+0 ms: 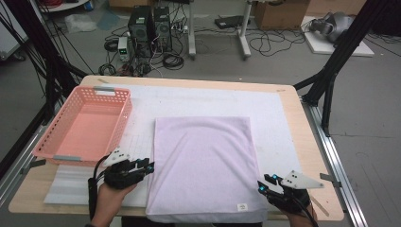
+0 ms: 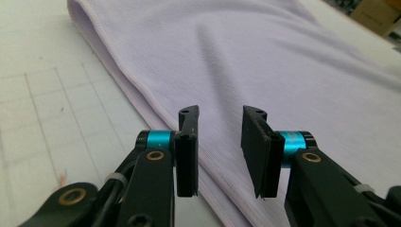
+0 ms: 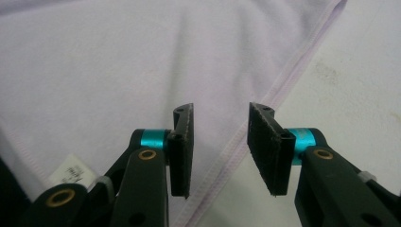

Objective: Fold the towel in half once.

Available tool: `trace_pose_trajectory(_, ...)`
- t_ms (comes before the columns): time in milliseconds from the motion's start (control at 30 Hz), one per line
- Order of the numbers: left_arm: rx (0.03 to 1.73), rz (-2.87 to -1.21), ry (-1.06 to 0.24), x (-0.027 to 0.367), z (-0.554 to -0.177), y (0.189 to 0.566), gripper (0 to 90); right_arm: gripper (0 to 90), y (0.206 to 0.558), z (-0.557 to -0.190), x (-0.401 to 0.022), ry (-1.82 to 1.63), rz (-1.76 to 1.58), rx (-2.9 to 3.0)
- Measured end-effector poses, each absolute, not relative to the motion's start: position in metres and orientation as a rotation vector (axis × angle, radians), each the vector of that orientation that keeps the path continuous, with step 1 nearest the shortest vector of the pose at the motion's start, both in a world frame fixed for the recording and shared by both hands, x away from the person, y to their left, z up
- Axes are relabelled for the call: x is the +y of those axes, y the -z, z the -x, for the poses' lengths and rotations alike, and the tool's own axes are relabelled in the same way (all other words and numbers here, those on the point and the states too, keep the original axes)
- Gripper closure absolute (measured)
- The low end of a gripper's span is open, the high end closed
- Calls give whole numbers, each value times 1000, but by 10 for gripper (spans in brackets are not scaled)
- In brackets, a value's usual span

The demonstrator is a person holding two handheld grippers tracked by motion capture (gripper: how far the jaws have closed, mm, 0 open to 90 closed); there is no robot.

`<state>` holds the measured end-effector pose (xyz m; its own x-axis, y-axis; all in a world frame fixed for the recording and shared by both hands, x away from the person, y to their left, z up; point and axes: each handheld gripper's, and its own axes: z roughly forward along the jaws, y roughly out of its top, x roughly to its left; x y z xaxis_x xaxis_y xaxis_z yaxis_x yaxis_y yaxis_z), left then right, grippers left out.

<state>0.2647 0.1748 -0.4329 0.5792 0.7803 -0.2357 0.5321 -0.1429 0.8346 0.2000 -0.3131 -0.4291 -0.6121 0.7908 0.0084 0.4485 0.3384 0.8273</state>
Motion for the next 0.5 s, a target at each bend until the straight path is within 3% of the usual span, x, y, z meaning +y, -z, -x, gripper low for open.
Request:
trace_pose_trajectory(233,1131,-1896,-379,157,-303,448,649,611,432,-220,-316,-1169,-1102,2213)
trace_pose_trajectory(300,1092,-1942,-462,151,-304,451,722,611,432,-226,-318,-1172,-1103,2204)
trace_pose_trajectory(367,1083,-1965,-499,150,-303,450,876,611,432,-231,-320,-1171,-1106,2201)
trace_pose_trajectory(500,1133,-1951,-566,160,-300,447,885,608,431,-241,-323,-1175,-1119,2192)
